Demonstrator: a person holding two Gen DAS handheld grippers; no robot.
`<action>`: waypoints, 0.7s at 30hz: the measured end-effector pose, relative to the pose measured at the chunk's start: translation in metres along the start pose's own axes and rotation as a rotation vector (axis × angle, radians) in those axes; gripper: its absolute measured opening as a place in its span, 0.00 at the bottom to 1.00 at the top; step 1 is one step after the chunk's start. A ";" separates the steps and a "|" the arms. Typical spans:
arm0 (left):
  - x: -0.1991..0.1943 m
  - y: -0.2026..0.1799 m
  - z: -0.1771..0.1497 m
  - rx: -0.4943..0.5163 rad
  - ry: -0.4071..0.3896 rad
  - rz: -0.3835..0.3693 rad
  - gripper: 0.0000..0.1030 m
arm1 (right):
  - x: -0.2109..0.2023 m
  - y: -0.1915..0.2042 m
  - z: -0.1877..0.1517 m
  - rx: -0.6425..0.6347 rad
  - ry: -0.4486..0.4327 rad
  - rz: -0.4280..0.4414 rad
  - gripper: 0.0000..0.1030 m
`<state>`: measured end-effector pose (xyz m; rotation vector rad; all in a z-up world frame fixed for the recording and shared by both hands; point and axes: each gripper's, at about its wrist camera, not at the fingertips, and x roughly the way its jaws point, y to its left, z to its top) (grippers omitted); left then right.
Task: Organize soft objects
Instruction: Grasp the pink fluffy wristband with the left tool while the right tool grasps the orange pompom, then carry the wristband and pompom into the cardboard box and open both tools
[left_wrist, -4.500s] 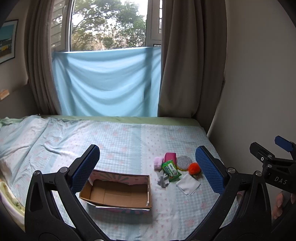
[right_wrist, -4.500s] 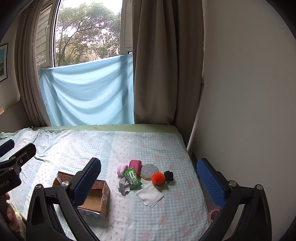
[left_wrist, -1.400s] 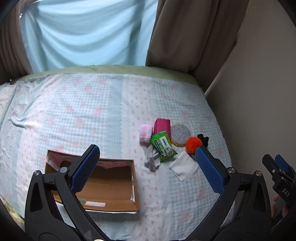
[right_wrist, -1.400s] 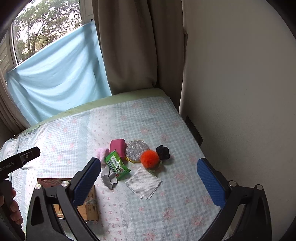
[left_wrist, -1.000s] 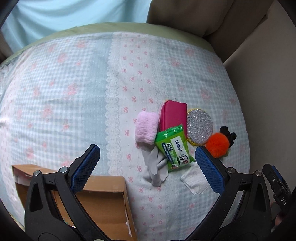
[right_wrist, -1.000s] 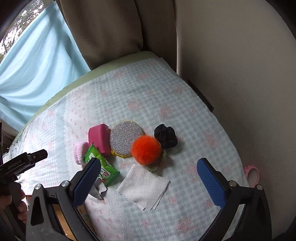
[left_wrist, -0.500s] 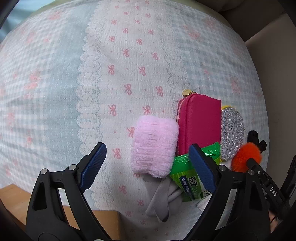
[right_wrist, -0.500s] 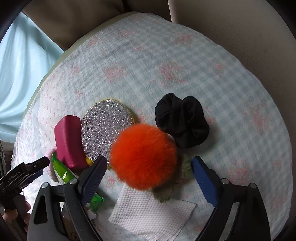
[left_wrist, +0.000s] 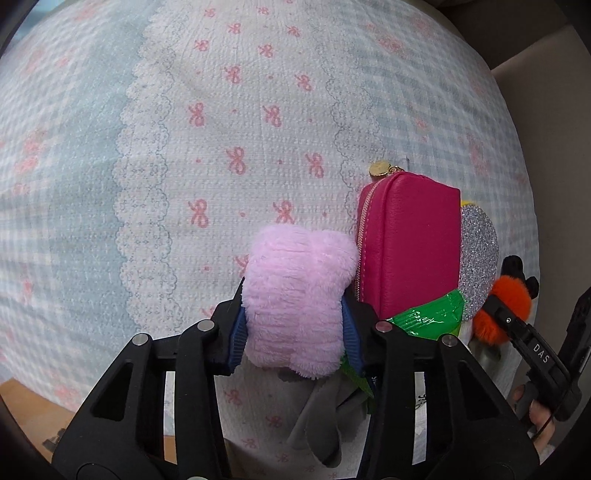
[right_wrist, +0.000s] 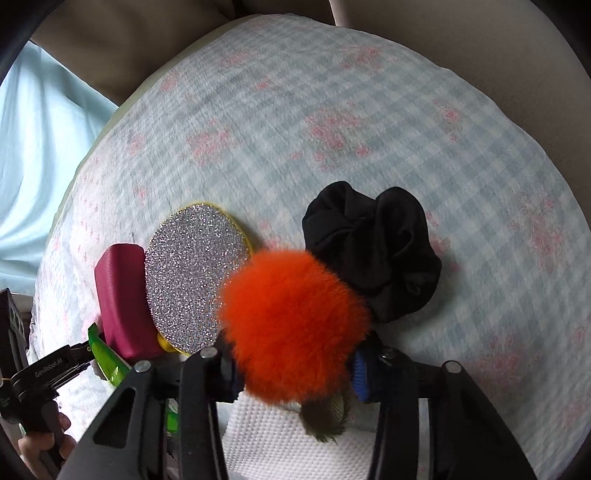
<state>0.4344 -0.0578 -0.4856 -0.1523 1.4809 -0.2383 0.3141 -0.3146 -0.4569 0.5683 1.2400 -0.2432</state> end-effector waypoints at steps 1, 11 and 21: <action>0.000 -0.002 -0.001 0.004 -0.002 0.004 0.37 | 0.000 0.000 0.001 -0.003 0.001 0.001 0.37; -0.021 0.002 -0.009 -0.017 -0.047 -0.004 0.35 | -0.016 0.013 0.003 -0.045 -0.030 0.028 0.34; -0.092 -0.005 -0.014 -0.017 -0.135 -0.002 0.35 | -0.074 0.024 0.001 -0.099 -0.111 0.054 0.34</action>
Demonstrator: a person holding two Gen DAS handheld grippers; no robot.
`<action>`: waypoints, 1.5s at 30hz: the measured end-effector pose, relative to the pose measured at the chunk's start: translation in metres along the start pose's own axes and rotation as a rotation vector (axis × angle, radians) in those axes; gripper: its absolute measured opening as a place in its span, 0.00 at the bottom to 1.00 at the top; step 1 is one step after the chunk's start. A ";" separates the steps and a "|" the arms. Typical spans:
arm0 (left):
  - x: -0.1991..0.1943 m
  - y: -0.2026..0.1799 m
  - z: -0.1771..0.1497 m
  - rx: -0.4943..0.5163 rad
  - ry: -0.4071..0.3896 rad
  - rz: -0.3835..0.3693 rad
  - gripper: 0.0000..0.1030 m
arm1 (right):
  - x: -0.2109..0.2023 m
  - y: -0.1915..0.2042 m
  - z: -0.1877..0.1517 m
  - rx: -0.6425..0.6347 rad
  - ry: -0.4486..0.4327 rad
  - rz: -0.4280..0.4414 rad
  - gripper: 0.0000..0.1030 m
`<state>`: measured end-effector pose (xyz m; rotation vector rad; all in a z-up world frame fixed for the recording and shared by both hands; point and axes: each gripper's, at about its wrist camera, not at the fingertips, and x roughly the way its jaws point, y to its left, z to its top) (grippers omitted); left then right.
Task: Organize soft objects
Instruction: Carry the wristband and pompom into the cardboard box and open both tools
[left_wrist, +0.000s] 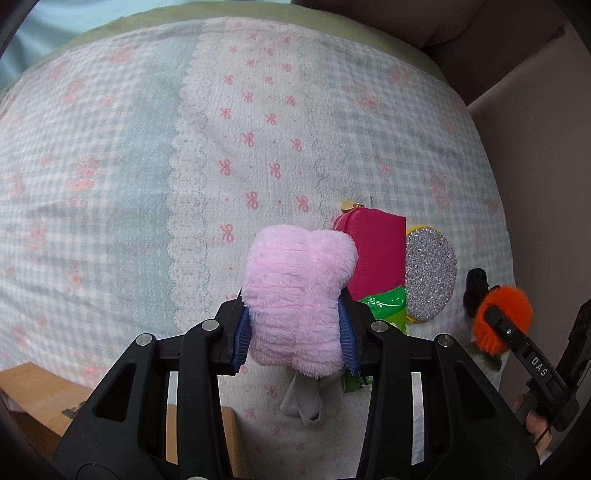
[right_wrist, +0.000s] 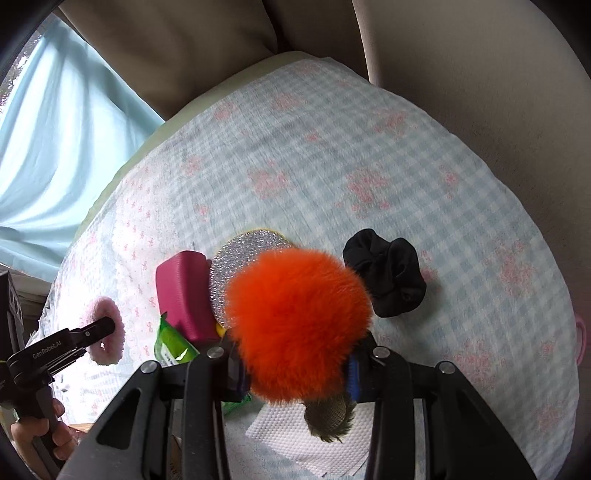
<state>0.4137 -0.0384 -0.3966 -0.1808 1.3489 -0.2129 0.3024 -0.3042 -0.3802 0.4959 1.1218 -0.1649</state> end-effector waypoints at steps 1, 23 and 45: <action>-0.009 -0.002 -0.002 0.005 -0.010 0.000 0.35 | -0.008 0.002 0.000 -0.007 -0.010 0.003 0.34; -0.256 -0.004 -0.150 -0.023 -0.249 0.025 0.35 | -0.218 0.124 -0.072 -0.434 -0.098 0.103 0.34; -0.237 0.206 -0.204 -0.017 -0.072 0.104 0.35 | -0.119 0.297 -0.207 -0.500 0.161 0.137 0.34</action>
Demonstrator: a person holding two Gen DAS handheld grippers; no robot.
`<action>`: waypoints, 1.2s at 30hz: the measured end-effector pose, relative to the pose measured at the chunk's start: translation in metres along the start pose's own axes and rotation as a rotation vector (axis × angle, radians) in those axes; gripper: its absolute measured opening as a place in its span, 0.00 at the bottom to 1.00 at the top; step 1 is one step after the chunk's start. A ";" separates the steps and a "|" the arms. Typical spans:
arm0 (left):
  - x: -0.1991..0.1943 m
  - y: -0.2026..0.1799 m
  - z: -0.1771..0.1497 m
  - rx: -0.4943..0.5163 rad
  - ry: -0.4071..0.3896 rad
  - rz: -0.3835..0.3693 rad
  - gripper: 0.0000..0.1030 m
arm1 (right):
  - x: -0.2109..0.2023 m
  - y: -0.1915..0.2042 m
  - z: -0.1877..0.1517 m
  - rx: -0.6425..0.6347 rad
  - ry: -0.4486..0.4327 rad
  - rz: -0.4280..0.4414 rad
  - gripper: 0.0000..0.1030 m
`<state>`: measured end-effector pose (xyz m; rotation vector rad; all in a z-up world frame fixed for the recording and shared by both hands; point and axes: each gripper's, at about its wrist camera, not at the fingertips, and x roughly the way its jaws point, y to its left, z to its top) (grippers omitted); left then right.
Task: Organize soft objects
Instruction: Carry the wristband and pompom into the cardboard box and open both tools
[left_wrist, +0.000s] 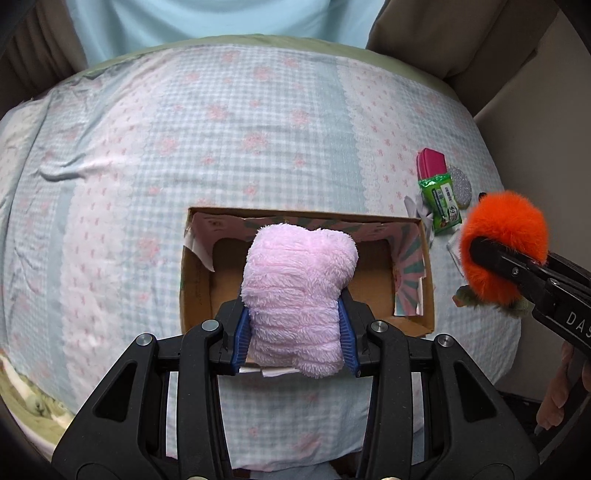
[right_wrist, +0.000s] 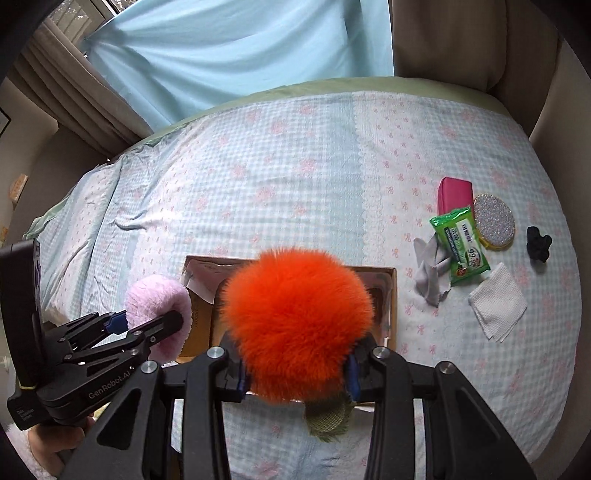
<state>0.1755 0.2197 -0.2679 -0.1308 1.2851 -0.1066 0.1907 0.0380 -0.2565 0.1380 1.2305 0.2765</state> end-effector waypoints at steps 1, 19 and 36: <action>0.010 0.007 0.001 0.014 0.020 -0.002 0.35 | 0.012 0.005 -0.001 0.014 0.018 -0.004 0.34; 0.167 0.002 0.001 0.280 0.282 0.006 0.35 | 0.180 -0.004 -0.014 0.081 0.322 -0.084 0.36; 0.170 -0.009 -0.009 0.363 0.276 -0.004 1.00 | 0.191 -0.029 -0.011 0.142 0.362 -0.058 1.00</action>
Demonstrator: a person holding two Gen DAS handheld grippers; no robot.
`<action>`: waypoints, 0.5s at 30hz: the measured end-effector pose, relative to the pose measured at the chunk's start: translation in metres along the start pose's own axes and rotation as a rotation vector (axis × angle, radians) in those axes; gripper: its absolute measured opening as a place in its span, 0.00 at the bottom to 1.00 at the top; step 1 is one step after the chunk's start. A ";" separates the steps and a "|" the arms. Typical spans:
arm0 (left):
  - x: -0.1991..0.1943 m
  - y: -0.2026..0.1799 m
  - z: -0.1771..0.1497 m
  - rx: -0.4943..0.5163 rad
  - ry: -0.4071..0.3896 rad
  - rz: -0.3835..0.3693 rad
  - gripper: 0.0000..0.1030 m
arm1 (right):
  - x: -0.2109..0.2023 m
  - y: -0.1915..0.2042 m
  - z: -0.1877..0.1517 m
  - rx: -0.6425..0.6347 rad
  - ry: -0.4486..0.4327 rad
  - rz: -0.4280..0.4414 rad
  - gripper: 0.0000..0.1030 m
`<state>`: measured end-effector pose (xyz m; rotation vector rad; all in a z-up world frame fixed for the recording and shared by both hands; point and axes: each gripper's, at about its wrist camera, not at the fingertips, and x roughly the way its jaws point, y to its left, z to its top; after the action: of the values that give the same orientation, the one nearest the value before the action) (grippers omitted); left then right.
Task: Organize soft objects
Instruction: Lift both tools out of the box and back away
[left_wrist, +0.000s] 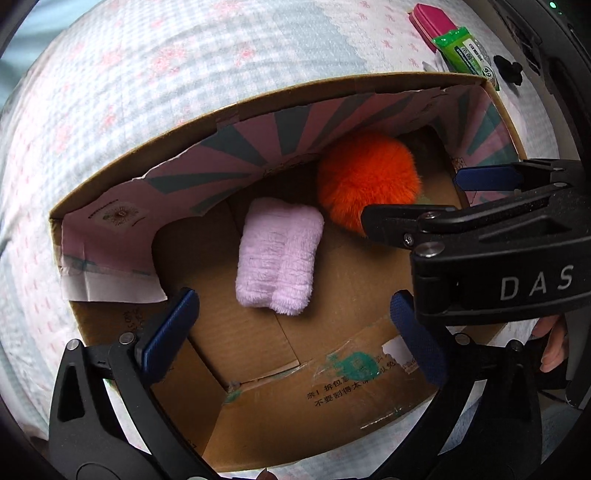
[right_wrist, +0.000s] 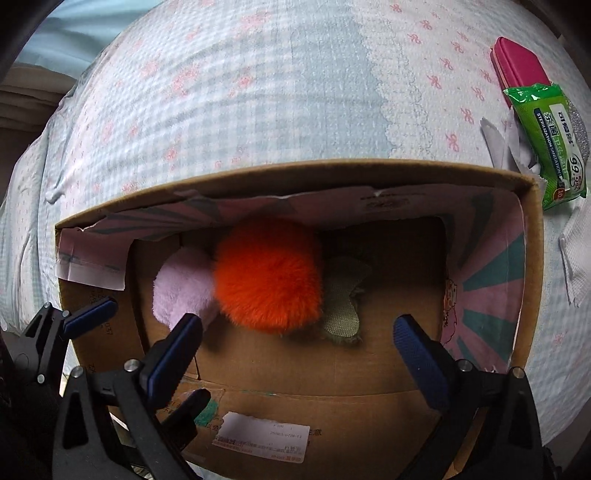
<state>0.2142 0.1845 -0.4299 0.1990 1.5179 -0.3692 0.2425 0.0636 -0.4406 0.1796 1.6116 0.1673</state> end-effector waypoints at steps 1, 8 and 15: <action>-0.002 -0.001 -0.002 -0.003 -0.001 0.000 1.00 | -0.002 -0.002 -0.001 0.002 -0.001 0.001 1.00; -0.028 0.002 -0.013 -0.055 -0.050 0.005 1.00 | -0.028 0.001 -0.012 -0.017 -0.031 -0.023 1.00; -0.077 -0.001 -0.032 -0.091 -0.137 0.021 1.00 | -0.091 0.012 -0.038 -0.076 -0.115 -0.040 1.00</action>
<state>0.1827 0.2031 -0.3552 0.1150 1.3934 -0.2904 0.2084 0.0557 -0.3475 0.0969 1.4906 0.1840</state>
